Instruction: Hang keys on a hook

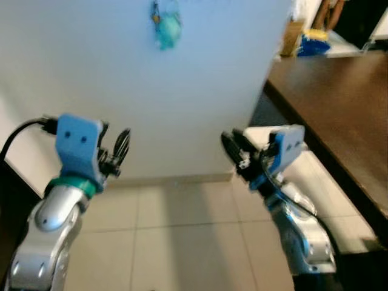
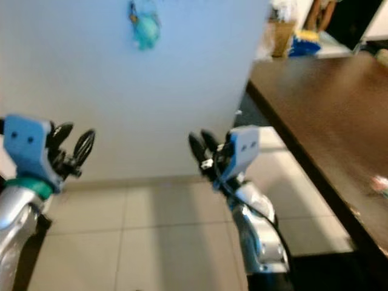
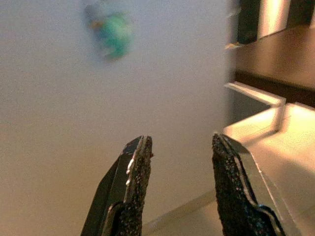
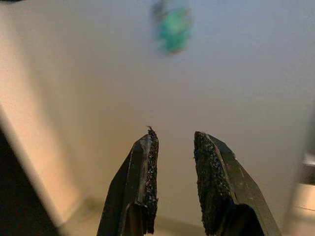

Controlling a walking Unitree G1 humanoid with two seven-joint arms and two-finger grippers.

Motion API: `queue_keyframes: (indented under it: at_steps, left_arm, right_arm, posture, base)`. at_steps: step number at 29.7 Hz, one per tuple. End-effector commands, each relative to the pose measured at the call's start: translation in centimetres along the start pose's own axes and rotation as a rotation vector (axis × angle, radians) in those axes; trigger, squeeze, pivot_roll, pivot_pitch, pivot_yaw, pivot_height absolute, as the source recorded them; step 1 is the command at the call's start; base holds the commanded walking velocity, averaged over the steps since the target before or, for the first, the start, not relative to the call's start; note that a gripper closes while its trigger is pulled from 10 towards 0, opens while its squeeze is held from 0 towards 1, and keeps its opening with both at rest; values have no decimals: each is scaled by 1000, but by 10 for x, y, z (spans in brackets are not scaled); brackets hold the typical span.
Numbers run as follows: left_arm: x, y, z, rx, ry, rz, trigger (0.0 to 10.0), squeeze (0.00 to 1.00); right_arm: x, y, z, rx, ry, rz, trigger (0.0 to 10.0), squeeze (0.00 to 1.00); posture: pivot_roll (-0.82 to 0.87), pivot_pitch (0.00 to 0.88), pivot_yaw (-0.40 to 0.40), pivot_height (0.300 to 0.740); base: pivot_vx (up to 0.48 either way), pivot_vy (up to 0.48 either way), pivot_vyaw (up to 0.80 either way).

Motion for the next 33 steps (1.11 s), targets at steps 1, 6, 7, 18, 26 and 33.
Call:
queue_keyframes:
  at_steps: [1,6,7,18,26,33]
  left_arm:
    - [-2,0,-5,-28,1,2,10000,0]
    - [-2,1,-7,-40,-9,3,10000,0]
    - [-2,1,-7,-42,-11,2,10000,0]
    - [-5,2,-3,-21,-5,13,10000,0]
    - [-6,2,-3,-22,1,18,10000,0]
    - [-7,3,-2,-12,13,19,10000,0]
  right_arm:
    - [-2,1,-2,2,19,3,10000,0]
    - [-2,2,-2,2,23,3,10000,0]
    - [-2,2,-2,2,24,3,10000,0]
    - [-2,2,-2,4,28,5,10000,0]
    - [-3,3,-2,4,28,5,10000,0]
    - [-3,3,-2,6,22,3,10000,0]
  posture:
    - [58,108,59,740]
    - [59,104,60,740]
    - [57,102,60,740]
    - [57,98,61,740]
    - [58,100,61,740]
    - [58,103,64,740]
  base:
    - [0,0,-800]
    - [0,0,-800]
    - [0,0,-800]
    - [52,0,-800]
    - [334,0,-800]
    - [431,0,-768]
Point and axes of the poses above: a point about 5 cm out from each wrist's last joint towards the gripper, its own y axis pointing out of the wrist towards the gripper, its own z axis along the axis of the wrist's last joint, x = y × z, the point moved 5 cm from there along y, pointing out of the wrist towards the gripper, and after that the axes turned 7 degrees about y, right-handed, at the moved point
